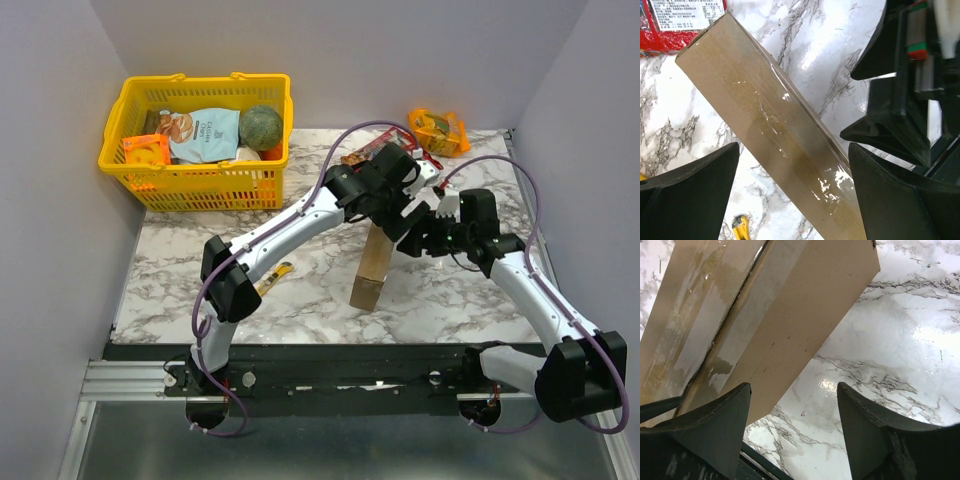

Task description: Unpack the express box

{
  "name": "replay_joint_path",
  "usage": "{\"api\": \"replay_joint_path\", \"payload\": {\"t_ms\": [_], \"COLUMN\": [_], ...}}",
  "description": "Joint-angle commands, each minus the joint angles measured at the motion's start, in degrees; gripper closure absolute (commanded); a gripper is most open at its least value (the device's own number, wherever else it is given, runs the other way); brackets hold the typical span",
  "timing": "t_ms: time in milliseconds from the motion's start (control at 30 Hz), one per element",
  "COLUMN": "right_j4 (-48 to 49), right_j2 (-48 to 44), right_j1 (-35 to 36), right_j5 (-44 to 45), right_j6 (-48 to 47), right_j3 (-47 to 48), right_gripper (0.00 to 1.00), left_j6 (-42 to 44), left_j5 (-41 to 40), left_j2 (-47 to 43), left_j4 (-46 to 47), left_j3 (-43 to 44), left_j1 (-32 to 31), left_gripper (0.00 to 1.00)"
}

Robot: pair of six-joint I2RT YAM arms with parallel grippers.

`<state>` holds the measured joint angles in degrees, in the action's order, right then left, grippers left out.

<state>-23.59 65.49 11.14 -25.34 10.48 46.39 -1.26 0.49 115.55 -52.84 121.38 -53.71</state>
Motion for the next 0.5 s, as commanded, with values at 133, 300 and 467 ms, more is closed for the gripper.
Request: {"api": "replay_joint_path", "payload": {"t_ms": [133,300,467], "right_j4": [2.4,4.1,5.3], "right_j2": [3.5,5.7,5.8], "right_j1": [-0.1,-0.1,-0.1], "right_j5": [-1.6,-4.6,-5.3], "right_j6": [0.9,1.9,2.8], "right_j3": [-1.2,-1.4,-2.3], "right_gripper": [0.23,0.23,0.24], "left_j6": [-0.8,-1.9,-2.6], "left_j5": [1.3,-0.1,-0.1], "left_j2": [-2.3,-0.1,0.9], "left_j4": [-0.7,-2.5,-3.3], "left_j3": [-0.4,-0.9,-2.8], "left_j1": [-0.7,-1.0,-1.2], "left_gripper": [0.01,0.01,0.01]}}
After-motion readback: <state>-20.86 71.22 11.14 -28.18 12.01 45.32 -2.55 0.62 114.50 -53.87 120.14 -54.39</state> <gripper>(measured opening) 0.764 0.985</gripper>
